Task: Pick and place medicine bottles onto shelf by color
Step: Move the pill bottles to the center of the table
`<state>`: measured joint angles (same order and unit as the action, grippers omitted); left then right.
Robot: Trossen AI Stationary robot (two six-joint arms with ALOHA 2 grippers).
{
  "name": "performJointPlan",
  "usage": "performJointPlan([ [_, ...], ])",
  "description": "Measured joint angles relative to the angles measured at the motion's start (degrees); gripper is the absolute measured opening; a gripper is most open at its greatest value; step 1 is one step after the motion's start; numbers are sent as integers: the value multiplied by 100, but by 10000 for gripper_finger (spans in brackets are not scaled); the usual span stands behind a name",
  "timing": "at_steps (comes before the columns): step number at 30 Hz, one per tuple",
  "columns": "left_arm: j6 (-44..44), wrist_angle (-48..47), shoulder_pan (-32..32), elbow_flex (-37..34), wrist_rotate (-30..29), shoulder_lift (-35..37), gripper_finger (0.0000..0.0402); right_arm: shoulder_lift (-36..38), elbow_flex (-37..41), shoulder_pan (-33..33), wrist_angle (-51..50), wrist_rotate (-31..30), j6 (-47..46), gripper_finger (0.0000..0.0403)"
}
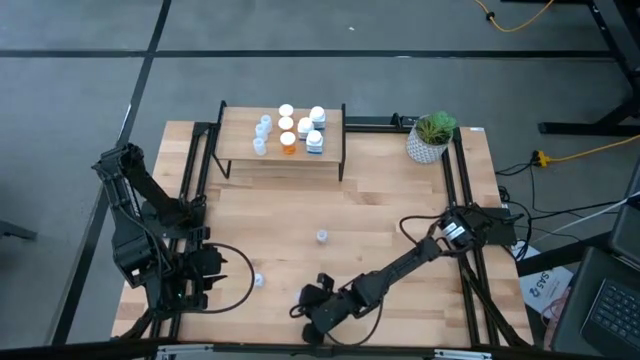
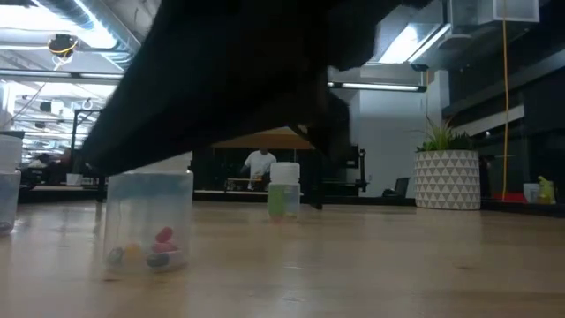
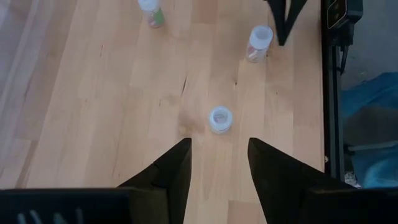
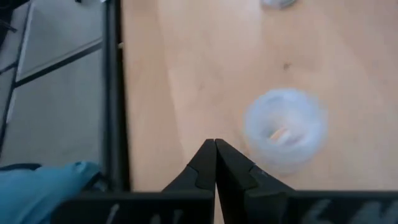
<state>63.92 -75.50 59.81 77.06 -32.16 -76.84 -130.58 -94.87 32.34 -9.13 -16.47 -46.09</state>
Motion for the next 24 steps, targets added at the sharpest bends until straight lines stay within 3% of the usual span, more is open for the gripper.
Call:
performJointPlan([
  [24, -2, 0, 0, 0, 0, 0, 150, 0, 0, -819, -546, -315, 548, 5],
])
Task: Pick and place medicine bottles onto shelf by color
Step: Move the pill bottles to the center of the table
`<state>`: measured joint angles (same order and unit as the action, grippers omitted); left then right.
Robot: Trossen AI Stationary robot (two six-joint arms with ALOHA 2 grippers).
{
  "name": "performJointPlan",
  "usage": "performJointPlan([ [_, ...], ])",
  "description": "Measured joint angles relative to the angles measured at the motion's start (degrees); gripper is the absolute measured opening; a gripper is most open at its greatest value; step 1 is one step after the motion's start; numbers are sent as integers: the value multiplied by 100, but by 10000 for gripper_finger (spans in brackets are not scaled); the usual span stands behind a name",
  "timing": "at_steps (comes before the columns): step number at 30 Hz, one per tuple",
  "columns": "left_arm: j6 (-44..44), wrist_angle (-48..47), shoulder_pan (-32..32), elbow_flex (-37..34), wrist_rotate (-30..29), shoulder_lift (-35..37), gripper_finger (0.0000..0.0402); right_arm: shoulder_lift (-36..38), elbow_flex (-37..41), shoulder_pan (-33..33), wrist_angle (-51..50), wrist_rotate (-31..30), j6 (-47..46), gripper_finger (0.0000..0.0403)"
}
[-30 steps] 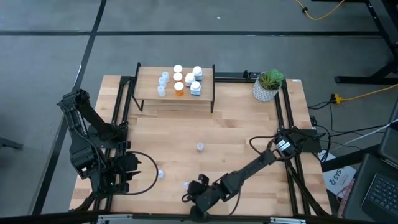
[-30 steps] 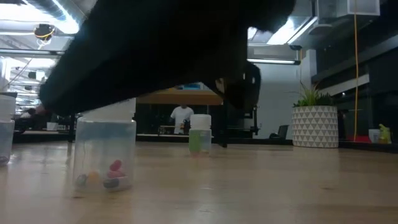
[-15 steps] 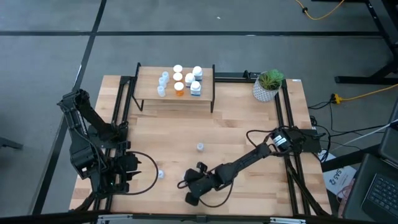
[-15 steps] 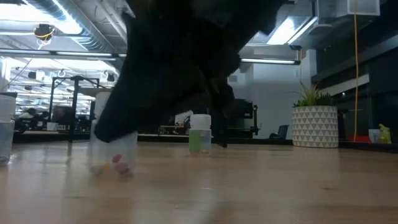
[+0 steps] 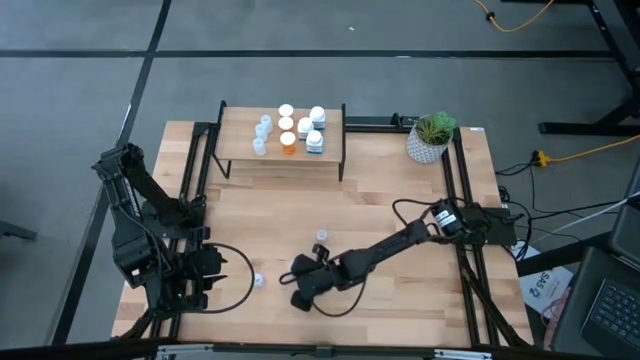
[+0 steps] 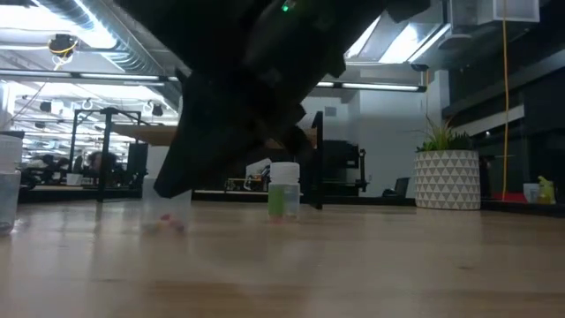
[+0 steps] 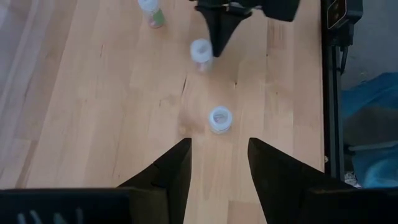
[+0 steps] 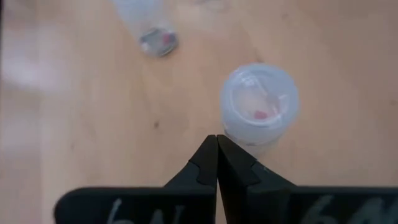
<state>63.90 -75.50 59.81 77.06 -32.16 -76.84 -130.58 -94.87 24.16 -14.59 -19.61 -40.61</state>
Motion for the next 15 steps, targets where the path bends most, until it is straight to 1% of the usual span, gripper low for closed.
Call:
performJointPlan([
  [11, -4, 0, 1, 0, -1, 0, 150, 0, 0, -543, 185, -105, 384, 5],
  [15, -7, 0, 0, 0, -1, 0, 150, 0, 0, -652, 389, 84, 540, 5],
])
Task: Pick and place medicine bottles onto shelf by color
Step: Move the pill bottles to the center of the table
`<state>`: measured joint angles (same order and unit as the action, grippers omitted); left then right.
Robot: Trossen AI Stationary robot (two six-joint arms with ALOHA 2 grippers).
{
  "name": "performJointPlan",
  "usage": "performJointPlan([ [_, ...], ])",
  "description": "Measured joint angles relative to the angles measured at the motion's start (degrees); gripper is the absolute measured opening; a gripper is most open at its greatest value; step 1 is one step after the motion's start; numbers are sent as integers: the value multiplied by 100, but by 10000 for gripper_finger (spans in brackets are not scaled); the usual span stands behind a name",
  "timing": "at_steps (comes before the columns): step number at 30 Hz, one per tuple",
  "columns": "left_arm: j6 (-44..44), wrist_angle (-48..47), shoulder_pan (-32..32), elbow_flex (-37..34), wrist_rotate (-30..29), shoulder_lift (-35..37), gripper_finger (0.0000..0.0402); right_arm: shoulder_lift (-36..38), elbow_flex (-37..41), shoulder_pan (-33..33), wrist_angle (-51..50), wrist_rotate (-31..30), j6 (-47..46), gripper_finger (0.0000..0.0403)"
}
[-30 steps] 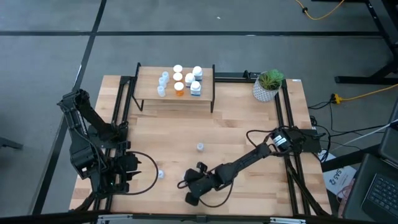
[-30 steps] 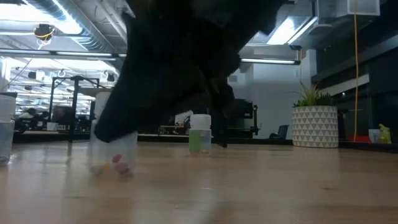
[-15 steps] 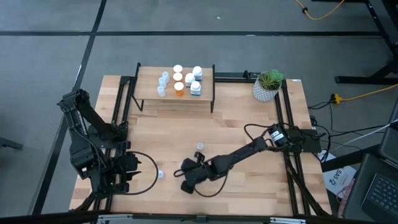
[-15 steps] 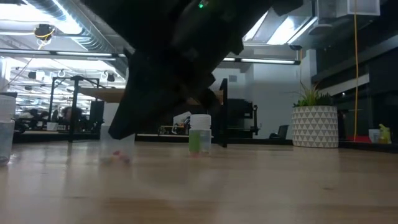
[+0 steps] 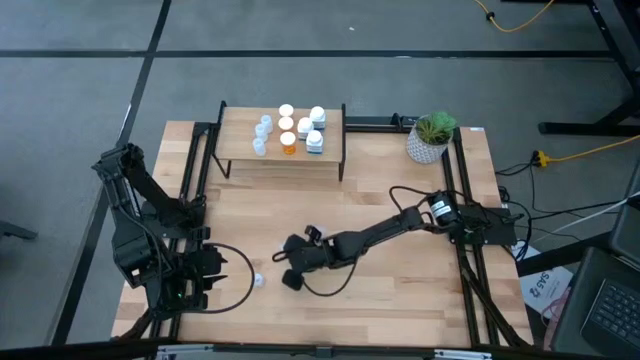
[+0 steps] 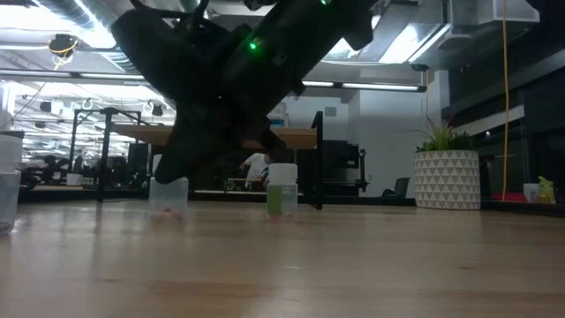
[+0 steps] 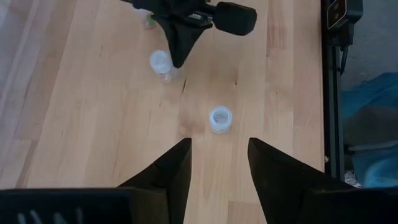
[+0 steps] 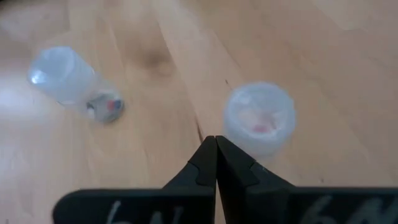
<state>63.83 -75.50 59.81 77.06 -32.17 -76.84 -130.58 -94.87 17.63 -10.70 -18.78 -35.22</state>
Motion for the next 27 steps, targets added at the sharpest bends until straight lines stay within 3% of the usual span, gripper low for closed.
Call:
performJointPlan([
  [7, 0, 0, 1, 0, 1, 0, 150, 209, -297, 324, -321, 187, 103, 5],
  [11, 2, 0, 2, 0, -1, 0, 150, 251, -629, 678, -1594, -342, -149, 5],
  [16, 2, 0, 1, 0, 1, 0, 150, 474, -820, 1152, -4380, -1192, -1717, 5],
  [20, 0, 0, 2, 0, 1, 0, 150, 695, -822, 1623, -6199, -1457, -3220, 5],
  [23, 2, -2, 0, 0, 1, 0, 150, 826, -710, 1882, -7016, -1463, -4081, 5],
  [27, 1, -2, 0, 0, 1, 0, 150, 1075, -110, 2010, -7133, -1451, -4845, 3],
])
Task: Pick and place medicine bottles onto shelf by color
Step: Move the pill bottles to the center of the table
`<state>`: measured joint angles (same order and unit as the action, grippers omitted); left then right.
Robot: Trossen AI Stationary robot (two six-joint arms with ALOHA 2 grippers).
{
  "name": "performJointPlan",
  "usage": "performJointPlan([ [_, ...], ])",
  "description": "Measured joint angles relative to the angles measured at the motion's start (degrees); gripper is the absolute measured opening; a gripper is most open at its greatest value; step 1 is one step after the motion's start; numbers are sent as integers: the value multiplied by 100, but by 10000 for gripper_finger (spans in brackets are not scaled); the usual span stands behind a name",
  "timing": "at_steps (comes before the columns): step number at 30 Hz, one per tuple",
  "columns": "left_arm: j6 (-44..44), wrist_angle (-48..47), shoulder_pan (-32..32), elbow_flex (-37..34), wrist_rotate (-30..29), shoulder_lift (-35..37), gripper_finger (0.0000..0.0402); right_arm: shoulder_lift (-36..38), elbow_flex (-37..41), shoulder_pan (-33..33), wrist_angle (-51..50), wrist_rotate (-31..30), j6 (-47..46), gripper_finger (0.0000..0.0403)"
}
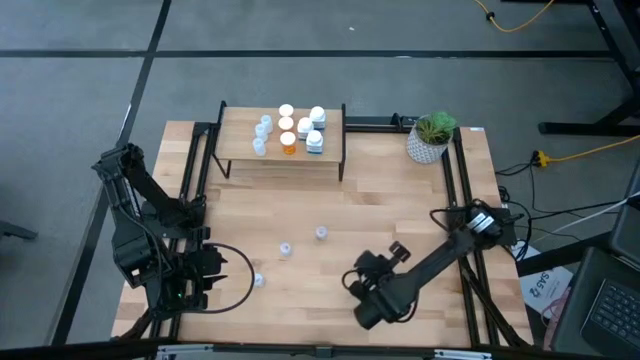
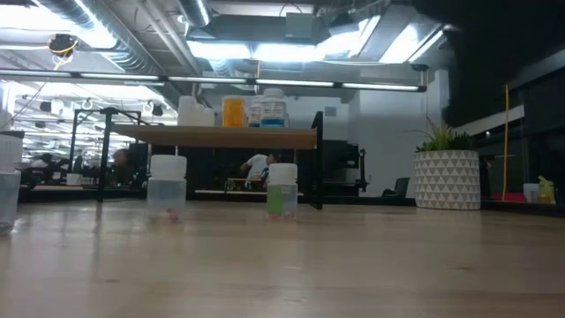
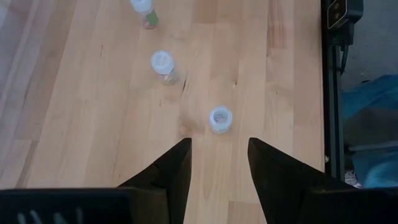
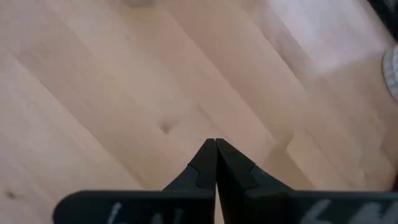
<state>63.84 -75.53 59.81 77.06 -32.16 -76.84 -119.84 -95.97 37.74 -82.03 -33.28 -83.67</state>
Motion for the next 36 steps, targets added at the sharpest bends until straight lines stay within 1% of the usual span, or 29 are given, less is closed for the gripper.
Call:
performJointPlan([
  [2, -1, 0, 2, 0, 0, 0, 150, 199, 408, -4, 317, 186, -13, 2],
  [4, 1, 0, 0, 0, 0, 0, 150, 462, 866, -108, 702, 558, 77, 2],
  [7, 1, 0, 1, 0, 0, 0, 150, 1134, 1604, -383, 1369, 1022, 607, 2],
  [10, 1, 2, 2, 0, 0, 0, 150, 1962, 2434, -655, 2268, 959, 984, 1],
  [12, 1, 2, 0, 0, 0, 0, 150, 2477, 3064, -784, 3409, 739, 1425, 1],
  [14, 1, 0, 0, 0, 0, 0, 150, 2815, 3751, -874, 4934, 544, 1935, 1],
  [16, 1, 1, 1, 0, 0, 0, 150, 2884, 4409, -943, 6318, 439, 2233, 1],
  [19, 1, 0, 2, 0, 0, 0, 150, 2745, 5024, -1038, 7527, 118, 2253, 0],
  [22, 1, 0, 2, 0, -2, 0, 150, 2498, 5202, -1187, 8114, -14, 2349, 0],
  [25, 1, 0, 0, 0, -9, 0, 150, 2190, 5009, -1404, 8469, 27, 2725, 0],
  [28, 0, 0, 0, 0, -33, 0, 150, 1803, 4607, -1629, 8401, 182, 3206, 0],
  [30, 0, 0, 0, 0, -37, 0, 150, 1588, 4353, -1764, 8325, 172, 3447, 0],
  [34, -1, 0, 0, 0, -37, 0, 150, 1205, 3951, -2027, 7926, 188, 3420, 0],
  [36, -1, 0, 0, 0, -37, 0, 150, 1011, 3806, -2120, 7910, 317, 3397, 0],
])
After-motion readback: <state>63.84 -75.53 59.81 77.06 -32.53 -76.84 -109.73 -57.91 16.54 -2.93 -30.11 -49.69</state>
